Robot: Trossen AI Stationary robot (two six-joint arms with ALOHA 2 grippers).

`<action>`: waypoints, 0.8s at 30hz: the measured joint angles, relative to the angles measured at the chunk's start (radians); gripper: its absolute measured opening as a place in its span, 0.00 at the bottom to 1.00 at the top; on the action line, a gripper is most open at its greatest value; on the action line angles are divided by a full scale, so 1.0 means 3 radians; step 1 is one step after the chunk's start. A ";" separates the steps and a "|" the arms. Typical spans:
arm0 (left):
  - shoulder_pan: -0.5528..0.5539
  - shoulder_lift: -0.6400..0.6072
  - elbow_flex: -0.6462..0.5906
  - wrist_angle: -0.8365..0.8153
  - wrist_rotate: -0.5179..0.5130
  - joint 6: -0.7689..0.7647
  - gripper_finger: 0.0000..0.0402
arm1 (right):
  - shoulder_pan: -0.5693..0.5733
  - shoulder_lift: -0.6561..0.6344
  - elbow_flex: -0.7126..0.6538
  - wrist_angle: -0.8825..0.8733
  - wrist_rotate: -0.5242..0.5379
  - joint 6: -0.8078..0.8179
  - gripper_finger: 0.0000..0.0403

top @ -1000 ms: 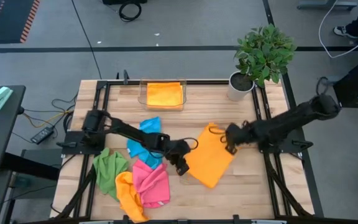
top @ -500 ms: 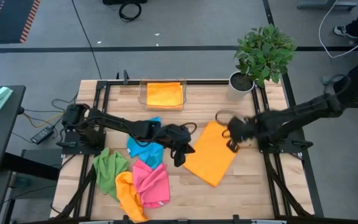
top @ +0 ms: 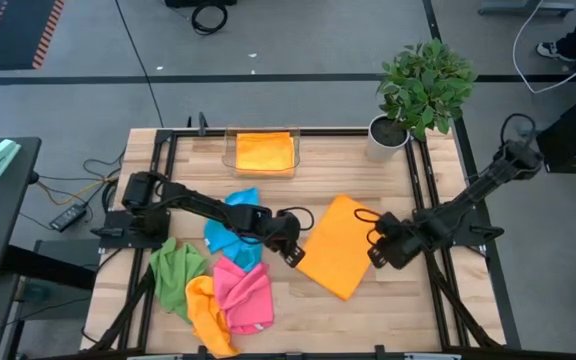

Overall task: Fold microfiber towels
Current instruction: Fold the orange microfiber towel

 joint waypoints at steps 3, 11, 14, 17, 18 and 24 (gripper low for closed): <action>-0.0001 -0.0026 0.0002 -0.0041 0.0004 -0.0103 0.29 | -0.0390 -0.0010 0.0039 0.0009 -0.0004 -0.0541 0.05; -0.0075 -0.0029 0.0001 -0.0042 0.0253 -0.0642 0.57 | -0.2110 -0.0008 0.0053 0.0411 -0.0978 -0.2765 0.23; -0.0119 -0.0029 0.0001 0.0048 0.0227 -0.0834 0.65 | -0.2710 -0.0007 0.0053 0.0564 -0.1286 -0.3625 0.32; -0.0174 0.0016 0.0004 0.0101 -0.0008 -0.1089 0.70 | -0.3144 0.0042 0.0053 0.0669 -0.1496 -0.4402 0.39; -0.0192 0.0029 0.0001 0.0063 -0.0065 -0.1195 0.70 | -0.3250 0.0078 0.0053 0.0716 -0.1616 -0.4607 0.41; -0.0212 0.0022 0.0001 0.0064 -0.0265 -0.1523 0.68 | -0.3482 0.0584 0.0054 0.1077 -0.1938 -0.5397 0.43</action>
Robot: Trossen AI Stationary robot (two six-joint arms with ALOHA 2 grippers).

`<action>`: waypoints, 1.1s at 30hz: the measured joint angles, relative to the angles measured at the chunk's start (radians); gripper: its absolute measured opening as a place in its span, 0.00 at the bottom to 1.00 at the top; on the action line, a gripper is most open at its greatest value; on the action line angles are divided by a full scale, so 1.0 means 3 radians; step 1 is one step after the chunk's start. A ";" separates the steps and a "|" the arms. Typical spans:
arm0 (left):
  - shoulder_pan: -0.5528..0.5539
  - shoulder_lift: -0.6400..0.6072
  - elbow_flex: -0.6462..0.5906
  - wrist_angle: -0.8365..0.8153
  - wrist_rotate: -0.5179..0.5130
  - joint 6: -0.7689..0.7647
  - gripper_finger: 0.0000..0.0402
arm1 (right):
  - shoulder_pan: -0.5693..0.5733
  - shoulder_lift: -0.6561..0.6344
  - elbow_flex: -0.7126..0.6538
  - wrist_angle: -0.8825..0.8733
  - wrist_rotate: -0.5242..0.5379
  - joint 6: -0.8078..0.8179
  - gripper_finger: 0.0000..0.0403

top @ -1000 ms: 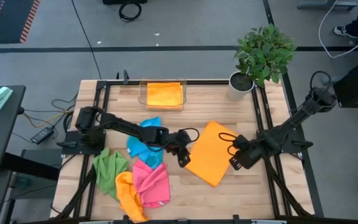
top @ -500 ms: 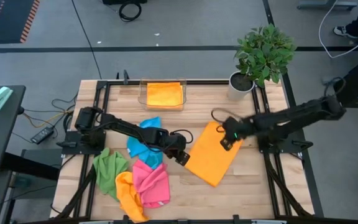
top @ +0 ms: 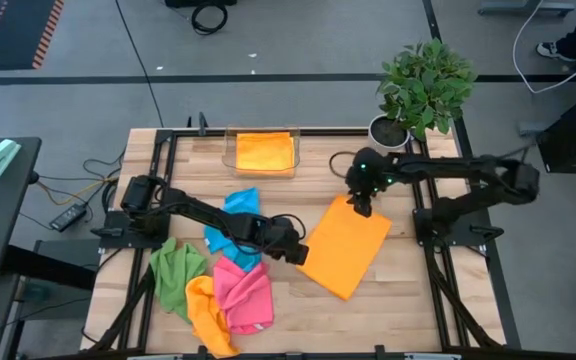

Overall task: Fold microfiber towels
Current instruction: Fold the orange microfiber towel

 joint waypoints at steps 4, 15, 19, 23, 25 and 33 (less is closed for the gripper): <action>0.0002 0.0000 0.0000 -0.0026 -0.0008 -0.0096 0.66 | 0.0001 0.0295 0.0000 0.0188 0.0043 -0.0351 0.43; -0.0038 0.0048 -0.0003 -0.0073 -0.0006 -0.0224 0.64 | 0.0003 0.0346 0.0000 0.0505 0.0282 -0.0826 0.43; -0.0044 0.0045 0.0001 -0.0050 -0.0012 -0.0204 0.63 | 0.0003 0.0436 0.0000 0.0419 0.0194 -0.0853 0.43; -0.0042 0.0045 0.0001 -0.0067 -0.0072 -0.0184 0.62 | 0.0003 0.0542 0.0000 0.0501 0.0185 -0.0854 0.43; -0.0042 0.0064 0.0000 -0.0072 -0.0141 -0.0182 0.61 | 0.0003 0.0559 0.0000 0.0506 0.0205 -0.0851 0.43; -0.0041 0.0195 0.0005 0.0073 -0.0054 -0.0137 0.61 | 0.0003 0.0559 0.0000 0.0519 0.0220 -0.0868 0.37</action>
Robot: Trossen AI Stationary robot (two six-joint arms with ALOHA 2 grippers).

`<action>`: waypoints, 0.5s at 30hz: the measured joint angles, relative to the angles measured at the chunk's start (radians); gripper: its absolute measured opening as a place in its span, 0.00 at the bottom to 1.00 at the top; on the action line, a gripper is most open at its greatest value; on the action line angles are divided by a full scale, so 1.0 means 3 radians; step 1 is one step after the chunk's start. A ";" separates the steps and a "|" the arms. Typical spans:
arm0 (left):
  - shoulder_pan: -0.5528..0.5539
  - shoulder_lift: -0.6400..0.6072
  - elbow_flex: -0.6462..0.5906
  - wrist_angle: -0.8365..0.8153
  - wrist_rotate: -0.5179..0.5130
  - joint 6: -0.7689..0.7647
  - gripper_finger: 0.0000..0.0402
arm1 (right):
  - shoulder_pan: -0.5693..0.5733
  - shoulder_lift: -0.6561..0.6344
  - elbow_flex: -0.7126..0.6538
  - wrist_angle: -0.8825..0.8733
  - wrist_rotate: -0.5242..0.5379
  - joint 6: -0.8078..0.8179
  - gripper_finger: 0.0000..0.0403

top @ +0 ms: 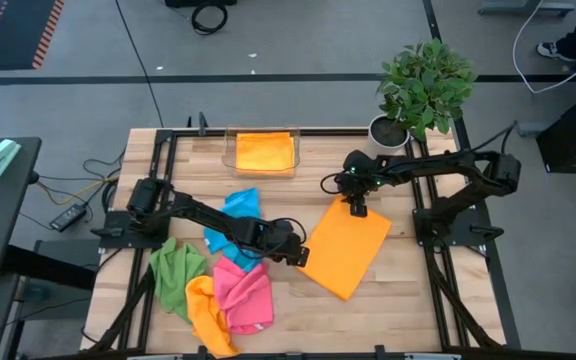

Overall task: Fold microfiber towels
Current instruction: Fold the orange microfiber towel

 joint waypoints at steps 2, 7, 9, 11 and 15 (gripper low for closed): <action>0.0000 0.0020 0.0000 0.0065 0.0032 0.0012 0.61 | 0.0000 0.0003 0.0000 -0.0002 0.0001 -0.0004 0.33; -0.0001 0.0024 -0.0002 0.0089 0.0099 0.0080 0.58 | 0.0000 0.0003 0.0000 0.0019 0.0002 -0.0008 0.26; 0.0000 0.0024 -0.0002 0.0092 0.0185 0.0106 0.56 | 0.0000 0.0003 0.0000 0.0034 0.0001 -0.0010 0.23; 0.0002 0.0024 -0.0002 0.0088 0.0266 0.0122 0.53 | 0.0000 0.0003 0.0000 0.0038 0.0003 -0.0010 0.21; 0.0000 0.0024 -0.0003 0.0066 0.0267 0.0130 0.45 | 0.0000 0.0003 0.0000 0.0037 0.0003 -0.0009 0.13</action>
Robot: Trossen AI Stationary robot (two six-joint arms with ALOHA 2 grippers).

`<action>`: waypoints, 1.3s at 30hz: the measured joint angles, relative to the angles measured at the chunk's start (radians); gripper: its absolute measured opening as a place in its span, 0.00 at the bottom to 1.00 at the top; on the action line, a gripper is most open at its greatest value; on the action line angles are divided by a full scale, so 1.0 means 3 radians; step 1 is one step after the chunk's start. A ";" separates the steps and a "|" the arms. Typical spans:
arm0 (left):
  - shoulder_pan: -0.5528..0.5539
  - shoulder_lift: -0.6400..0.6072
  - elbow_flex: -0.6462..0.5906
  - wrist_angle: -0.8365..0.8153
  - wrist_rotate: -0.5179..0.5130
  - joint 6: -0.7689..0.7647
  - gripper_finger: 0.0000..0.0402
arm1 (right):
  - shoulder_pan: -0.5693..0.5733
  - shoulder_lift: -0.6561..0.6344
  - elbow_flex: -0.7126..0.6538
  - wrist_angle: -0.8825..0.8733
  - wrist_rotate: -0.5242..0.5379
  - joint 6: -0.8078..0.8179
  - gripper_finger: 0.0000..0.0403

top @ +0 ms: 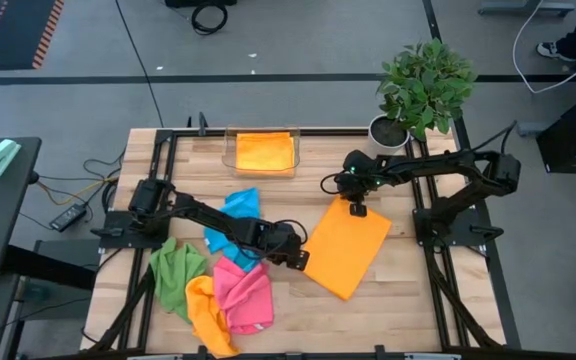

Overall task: Fold microfiber towels
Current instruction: Fold the orange microfiber towel

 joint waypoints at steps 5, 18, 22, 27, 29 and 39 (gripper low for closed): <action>-0.0007 0.0000 0.0000 0.0015 0.0001 0.0061 0.31 | 0.0000 0.0000 0.0000 0.0000 0.0014 0.0002 0.10; -0.0032 -0.0075 -0.0004 0.0258 0.0021 0.0234 0.02 | 0.0000 -0.0181 0.0000 -0.0102 0.0158 0.0015 0.10; -0.0053 -0.0229 0.0000 0.0663 -0.0199 0.0314 0.02 | 0.0000 -0.0488 0.0108 -0.0623 0.0234 0.0118 0.10; -0.0088 -0.0267 0.0077 0.1164 -0.0335 0.0508 0.01 | 0.0041 -0.0861 0.0369 -0.1662 0.0240 0.0461 0.10; -0.0094 -0.0270 0.0146 0.1171 -0.0344 0.0624 0.02 | 0.0075 -0.0980 0.0467 -0.2077 0.0239 0.0597 0.10; -0.0109 -0.0271 0.0186 0.0699 -0.0359 0.0937 0.02 | 0.0162 -0.1122 0.0529 -0.2320 0.0386 0.0968 0.10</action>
